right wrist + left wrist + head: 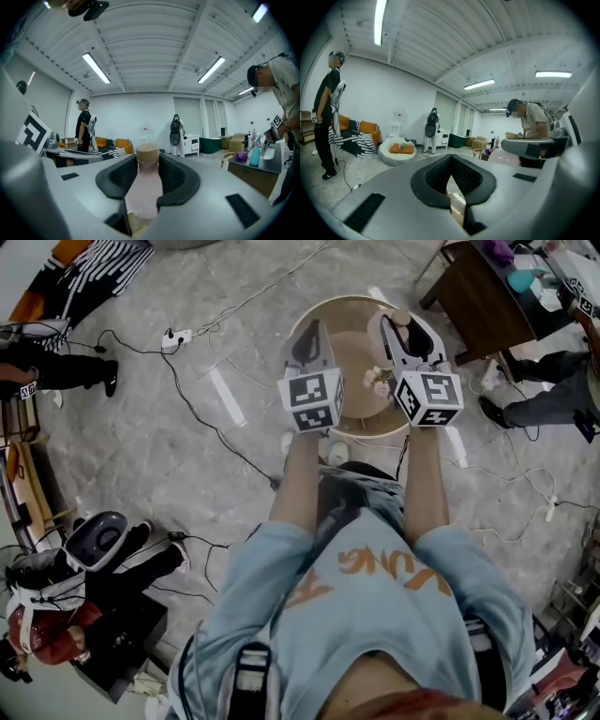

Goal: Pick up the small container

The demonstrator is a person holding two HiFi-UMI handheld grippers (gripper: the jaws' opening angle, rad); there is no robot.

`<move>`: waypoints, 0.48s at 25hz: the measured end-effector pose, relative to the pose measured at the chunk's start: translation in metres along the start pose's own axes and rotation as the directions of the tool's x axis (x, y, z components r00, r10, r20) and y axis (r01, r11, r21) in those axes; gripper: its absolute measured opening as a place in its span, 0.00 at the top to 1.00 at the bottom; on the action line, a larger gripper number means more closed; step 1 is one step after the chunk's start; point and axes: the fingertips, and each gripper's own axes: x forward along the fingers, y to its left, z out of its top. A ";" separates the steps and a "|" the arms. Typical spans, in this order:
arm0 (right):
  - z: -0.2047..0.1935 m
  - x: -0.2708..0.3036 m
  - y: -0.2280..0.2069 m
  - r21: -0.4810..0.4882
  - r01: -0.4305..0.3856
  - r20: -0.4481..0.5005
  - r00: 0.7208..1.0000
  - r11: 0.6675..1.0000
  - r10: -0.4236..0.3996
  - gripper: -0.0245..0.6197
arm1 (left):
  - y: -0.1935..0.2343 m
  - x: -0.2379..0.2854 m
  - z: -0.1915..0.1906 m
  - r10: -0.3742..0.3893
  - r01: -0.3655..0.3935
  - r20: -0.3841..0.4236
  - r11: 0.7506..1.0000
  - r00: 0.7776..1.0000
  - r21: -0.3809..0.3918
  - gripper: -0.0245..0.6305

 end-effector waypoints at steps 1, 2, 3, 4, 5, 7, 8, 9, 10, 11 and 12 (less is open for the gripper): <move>0.008 -0.002 -0.002 -0.007 0.001 0.012 1.000 1.000 -0.001 0.72 | -0.002 -0.001 0.008 -0.005 0.005 0.013 1.000 1.000 0.008 0.93; 0.015 -0.005 -0.003 -0.013 0.003 0.023 1.000 1.000 -0.003 0.72 | -0.003 -0.002 0.016 -0.008 0.008 0.024 1.000 1.000 0.013 0.93; 0.020 -0.007 -0.004 -0.018 0.005 0.033 0.999 1.000 -0.004 0.72 | -0.004 -0.004 0.023 -0.012 0.011 0.035 1.000 0.999 0.018 0.93; 0.024 -0.009 -0.005 -0.019 0.006 0.041 0.999 1.000 -0.005 0.72 | -0.005 -0.004 0.028 -0.015 0.014 0.045 1.000 0.999 0.025 0.93; 0.026 -0.010 -0.007 -0.018 0.008 0.049 0.999 1.000 -0.007 0.72 | -0.007 -0.004 0.032 -0.019 0.017 0.053 0.999 0.998 0.034 0.93; 0.030 -0.009 -0.012 -0.017 0.012 0.062 0.998 1.000 -0.011 0.72 | -0.011 -0.002 0.041 -0.032 0.028 0.069 0.998 0.997 0.058 0.93; 0.033 -0.009 -0.013 -0.020 0.015 0.066 0.998 1.000 -0.013 0.72 | -0.013 -0.001 0.046 -0.039 0.034 0.076 0.997 0.996 0.069 0.93; 0.037 -0.010 -0.013 -0.023 0.018 0.070 0.997 1.000 -0.016 0.72 | -0.016 -0.003 0.051 -0.046 0.039 0.081 0.996 0.996 0.080 0.93; 0.041 -0.013 -0.013 -0.025 0.020 0.074 0.997 0.999 -0.018 0.72 | -0.018 -0.005 0.055 -0.052 0.044 0.086 0.995 0.995 0.088 0.93; 0.044 -0.015 -0.012 -0.025 0.023 0.078 0.997 0.999 -0.021 0.72 | -0.020 -0.008 0.058 -0.057 0.048 0.089 0.994 0.994 0.095 0.93; 0.047 -0.018 -0.012 -0.025 0.025 0.082 0.996 0.999 -0.023 0.72 | -0.021 -0.011 0.061 -0.061 0.052 0.091 0.994 0.994 0.101 0.93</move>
